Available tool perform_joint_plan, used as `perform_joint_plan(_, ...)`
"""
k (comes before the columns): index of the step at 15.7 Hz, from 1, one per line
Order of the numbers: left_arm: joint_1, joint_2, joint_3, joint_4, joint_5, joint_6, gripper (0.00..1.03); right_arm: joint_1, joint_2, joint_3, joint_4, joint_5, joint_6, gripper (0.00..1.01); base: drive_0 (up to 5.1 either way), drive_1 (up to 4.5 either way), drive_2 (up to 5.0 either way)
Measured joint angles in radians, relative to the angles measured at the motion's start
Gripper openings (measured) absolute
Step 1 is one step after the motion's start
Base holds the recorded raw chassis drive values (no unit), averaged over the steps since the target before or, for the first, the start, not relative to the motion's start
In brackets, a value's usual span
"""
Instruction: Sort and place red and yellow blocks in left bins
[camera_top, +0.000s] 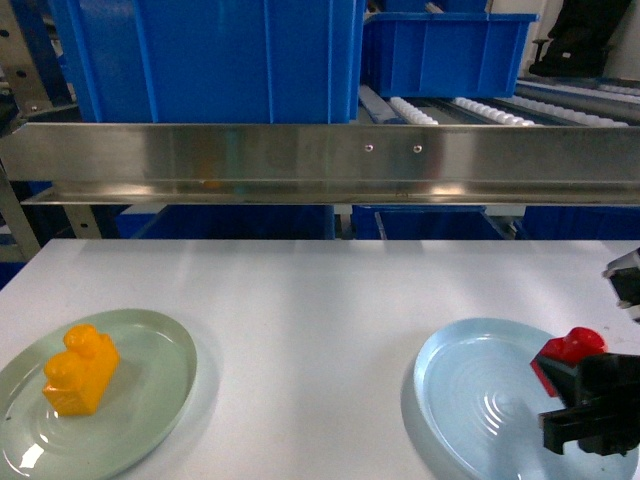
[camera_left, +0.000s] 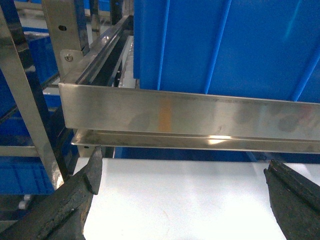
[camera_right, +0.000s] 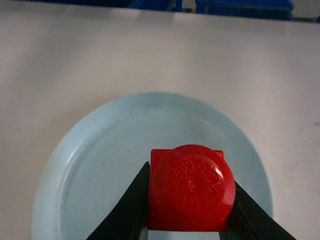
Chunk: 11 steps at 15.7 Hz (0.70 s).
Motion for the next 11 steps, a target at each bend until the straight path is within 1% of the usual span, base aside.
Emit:
perform_joint_plan(2, 0.000, 0.000, 0.000, 0.000, 0.000, 0.000, 0.98, -0.027, -0.171, -0.078, -0.008, -0.008, -0.008, 0.28, 0.0, 0.00, 0.0)
perform_joint_plan(3, 0.000, 0.000, 0.000, 0.000, 0.000, 0.000, 0.98, -0.034, -0.280, -0.112, -0.034, -0.017, -0.013, 0.28, 0.0, 0.00, 0.0)
perform_joint_plan(5, 0.000, 0.000, 0.000, 0.000, 0.000, 0.000, 0.98, -0.067, -0.526, -0.183, -0.129, -0.025, -0.026, 0.28, 0.0, 0.00, 0.0)
perform_joint_plan(6, 0.000, 0.000, 0.000, 0.000, 0.000, 0.000, 0.98, -0.073, -0.663, -0.219, -0.198, -0.029, -0.027, 0.28, 0.0, 0.00, 0.0)
perform_joint_plan(8, 0.000, 0.000, 0.000, 0.000, 0.000, 0.000, 0.98, -0.071, -0.863, -0.248, -0.309, -0.011, -0.026, 0.28, 0.0, 0.00, 0.0)
perform_joint_plan(9, 0.000, 0.000, 0.001, -0.018, -0.007, 0.003, 0.98, -0.071, -0.912, -0.249, -0.303, -0.008, -0.026, 0.28, 0.0, 0.00, 0.0)
perform_joint_plan(10, -0.006, 0.005, 0.001, -0.037, -0.047, 0.007, 0.98, -0.071, -0.916, -0.249, -0.304, -0.007, -0.026, 0.28, 0.0, 0.00, 0.0)
perform_joint_plan(11, -0.017, 0.026, 0.006, -0.043, -0.088, 0.021, 0.98, -0.071, -0.903, -0.250, -0.316, -0.006, -0.026, 0.28, 0.0, 0.00, 0.0)
